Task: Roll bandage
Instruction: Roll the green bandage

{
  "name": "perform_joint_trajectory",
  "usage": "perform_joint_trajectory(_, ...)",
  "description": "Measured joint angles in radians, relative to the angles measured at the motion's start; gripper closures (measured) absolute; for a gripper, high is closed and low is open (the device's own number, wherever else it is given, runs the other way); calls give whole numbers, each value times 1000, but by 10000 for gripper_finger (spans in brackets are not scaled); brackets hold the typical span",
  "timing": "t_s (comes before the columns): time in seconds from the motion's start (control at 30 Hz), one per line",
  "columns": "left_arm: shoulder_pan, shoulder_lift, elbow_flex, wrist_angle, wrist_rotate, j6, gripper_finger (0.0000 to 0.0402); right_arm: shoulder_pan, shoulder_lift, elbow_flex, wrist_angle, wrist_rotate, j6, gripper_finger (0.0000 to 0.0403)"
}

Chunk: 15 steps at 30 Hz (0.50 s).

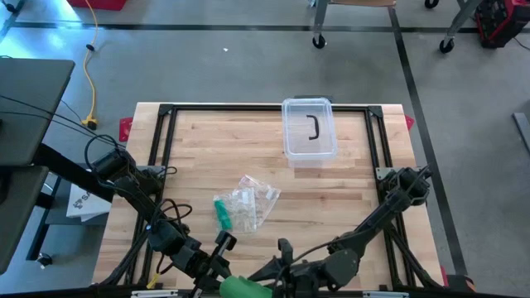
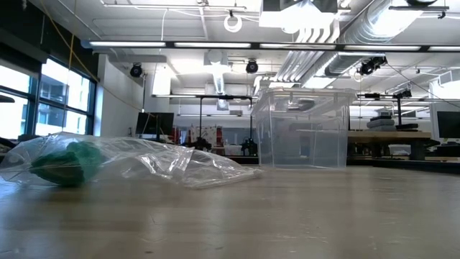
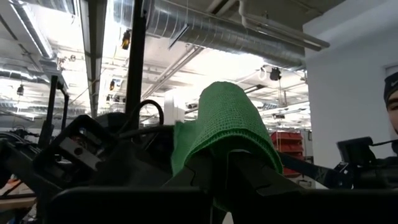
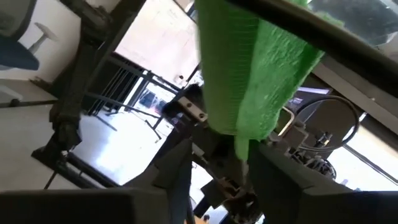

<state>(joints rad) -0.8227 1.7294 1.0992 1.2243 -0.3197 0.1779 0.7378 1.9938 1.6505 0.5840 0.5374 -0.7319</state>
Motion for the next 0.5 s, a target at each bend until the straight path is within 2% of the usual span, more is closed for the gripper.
perform_joint_trajectory(0.13, 3, 0, 0, 0, 0, 0, 387, -9, 0, 0, 34, -35, 2, 232)
perform_joint_trajectory(0.3, 12, 0, 0, -1, 0, -9, 387, -18, 0, 0, 59, -47, 2, 240)
perform_joint_trajectory(0.5, 4, 0, 0, -1, 8, -9, 387, -3, 0, 0, 17, 85, 2, 245)
